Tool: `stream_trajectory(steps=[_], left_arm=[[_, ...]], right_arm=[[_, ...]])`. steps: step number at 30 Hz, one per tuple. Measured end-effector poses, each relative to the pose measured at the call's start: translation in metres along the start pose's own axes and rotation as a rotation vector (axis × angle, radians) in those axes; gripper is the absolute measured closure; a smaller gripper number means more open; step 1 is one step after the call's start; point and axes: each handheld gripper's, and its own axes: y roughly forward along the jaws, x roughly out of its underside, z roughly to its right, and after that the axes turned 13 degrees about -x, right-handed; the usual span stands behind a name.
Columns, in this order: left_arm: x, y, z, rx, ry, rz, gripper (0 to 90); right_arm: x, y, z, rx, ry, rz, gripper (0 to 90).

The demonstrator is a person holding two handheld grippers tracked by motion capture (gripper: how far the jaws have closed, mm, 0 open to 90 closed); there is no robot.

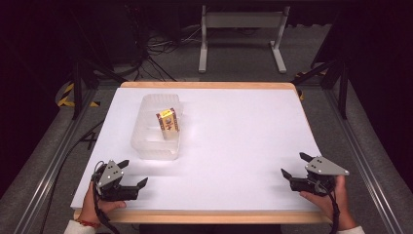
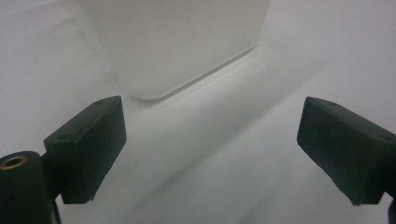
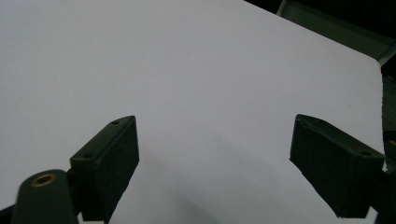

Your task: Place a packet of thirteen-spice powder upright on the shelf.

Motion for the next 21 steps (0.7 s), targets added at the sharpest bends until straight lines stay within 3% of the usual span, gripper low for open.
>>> stream_trajectory(steps=[12,21], left_arm=[[0.002,-0.005,-0.001,-0.007,-0.022,0.018,8.9],[-0.001,-0.002,-0.001,-0.001,-0.02,0.018,8.9]], right_arm=[[0.033,-0.02,0.01,0.055,0.095,0.083,15.6],[0.038,-0.028,0.006,0.075,0.093,0.111,15.4]])
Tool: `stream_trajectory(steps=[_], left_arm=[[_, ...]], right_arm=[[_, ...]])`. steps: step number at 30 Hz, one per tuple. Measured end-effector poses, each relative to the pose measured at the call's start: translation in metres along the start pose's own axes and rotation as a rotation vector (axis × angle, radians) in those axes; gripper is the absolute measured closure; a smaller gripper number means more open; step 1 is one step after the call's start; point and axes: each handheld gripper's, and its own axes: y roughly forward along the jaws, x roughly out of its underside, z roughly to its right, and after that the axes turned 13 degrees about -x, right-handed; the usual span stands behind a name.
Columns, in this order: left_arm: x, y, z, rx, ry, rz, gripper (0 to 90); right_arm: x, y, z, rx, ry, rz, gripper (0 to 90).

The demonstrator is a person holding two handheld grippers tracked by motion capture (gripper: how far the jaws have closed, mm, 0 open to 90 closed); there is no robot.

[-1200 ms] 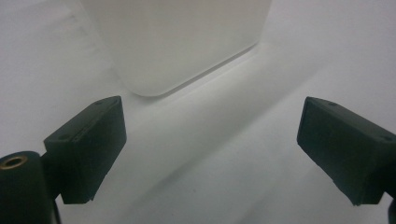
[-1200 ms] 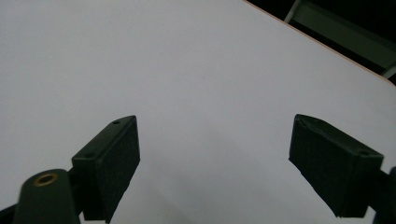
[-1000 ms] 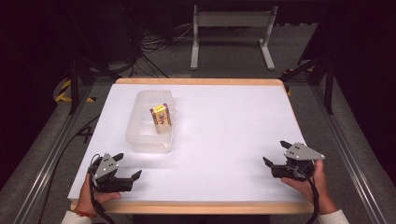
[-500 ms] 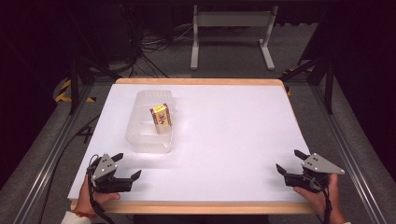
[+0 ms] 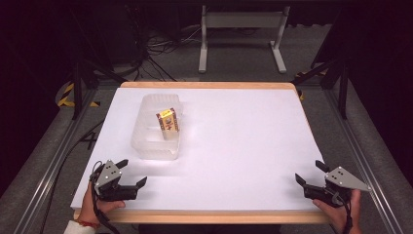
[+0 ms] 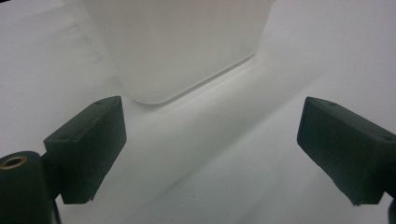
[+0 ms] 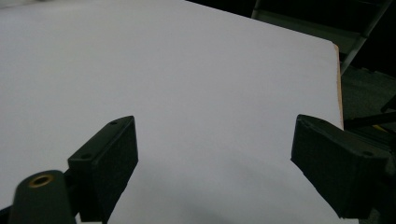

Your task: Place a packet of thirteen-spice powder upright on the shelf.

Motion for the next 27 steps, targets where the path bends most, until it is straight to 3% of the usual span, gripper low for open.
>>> stream_trajectory(steps=[5,14,27], left_arm=[[-0.0021,0.0,0.0015,0.0,0.004,0.008,8.8],[-0.0019,0.0023,0.0018,0.006,0.015,-0.003,8.8],[-0.0028,0.0042,0.0026,0.008,0.021,-0.005,8.8]], right_arm=[[-0.0007,-0.0034,-0.0007,0.014,0.019,0.028,15.4],[-0.0017,-0.0051,-0.0037,0.048,0.019,0.028,15.4],[-0.0028,-0.0052,-0.0056,0.048,0.013,0.032,15.5]])
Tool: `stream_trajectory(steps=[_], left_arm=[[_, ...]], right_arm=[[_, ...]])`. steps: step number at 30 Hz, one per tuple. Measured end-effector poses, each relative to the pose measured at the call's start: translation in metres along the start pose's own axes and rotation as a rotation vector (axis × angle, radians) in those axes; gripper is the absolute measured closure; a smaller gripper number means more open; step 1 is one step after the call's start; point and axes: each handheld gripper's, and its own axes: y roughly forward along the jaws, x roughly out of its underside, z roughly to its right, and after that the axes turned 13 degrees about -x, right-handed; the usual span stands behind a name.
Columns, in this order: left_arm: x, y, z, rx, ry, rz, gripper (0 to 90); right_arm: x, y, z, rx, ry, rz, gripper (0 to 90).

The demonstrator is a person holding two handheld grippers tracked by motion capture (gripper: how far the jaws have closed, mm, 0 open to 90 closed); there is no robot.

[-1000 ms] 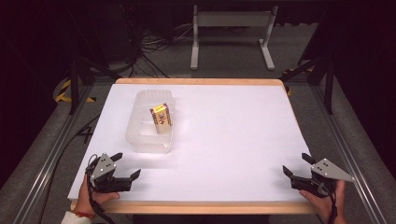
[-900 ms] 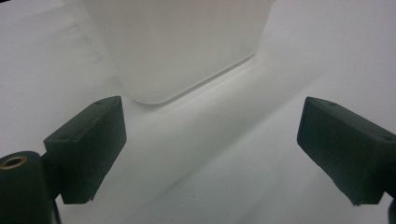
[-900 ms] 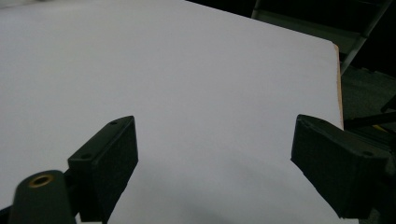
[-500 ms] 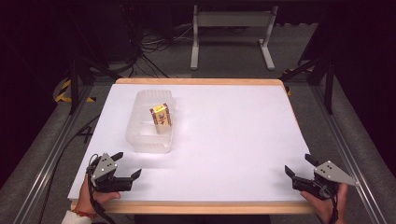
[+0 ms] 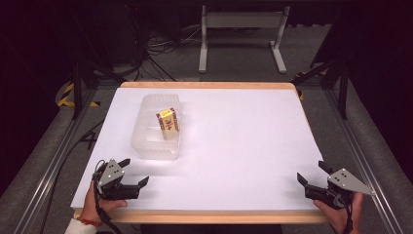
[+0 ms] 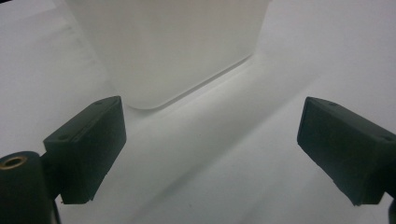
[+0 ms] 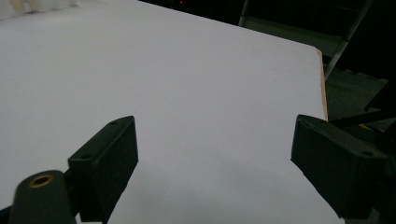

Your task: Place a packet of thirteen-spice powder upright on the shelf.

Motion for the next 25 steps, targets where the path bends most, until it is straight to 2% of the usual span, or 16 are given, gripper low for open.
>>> stream_trajectory(steps=[7,11,17,21,25], left_arm=[[-0.0004,0.0014,0.0006,-0.001,-0.006,-0.005,8.8],[-0.0014,0.0022,0.002,-0.002,0.01,-0.006,8.7],[-0.0011,0.0033,0.0015,-0.002,0.001,-0.014,8.7],[-0.0008,0.0031,0.0015,-0.004,0.006,-0.015,8.7],[-0.0021,0.0049,0.0026,0.003,0.0,-0.014,8.7]], right_arm=[[-0.0009,0.0009,-0.0016,-0.003,-0.014,-0.003,15.5],[-0.0022,0.0002,-0.0014,-0.009,-0.015,0.004,15.5],[-0.0035,0.0015,-0.0029,-0.024,-0.017,0.003,15.5],[-0.0051,0.0037,-0.0053,-0.029,-0.033,-0.003,15.5],[-0.0041,0.0058,-0.0058,-0.033,-0.028,-0.021,15.5]])
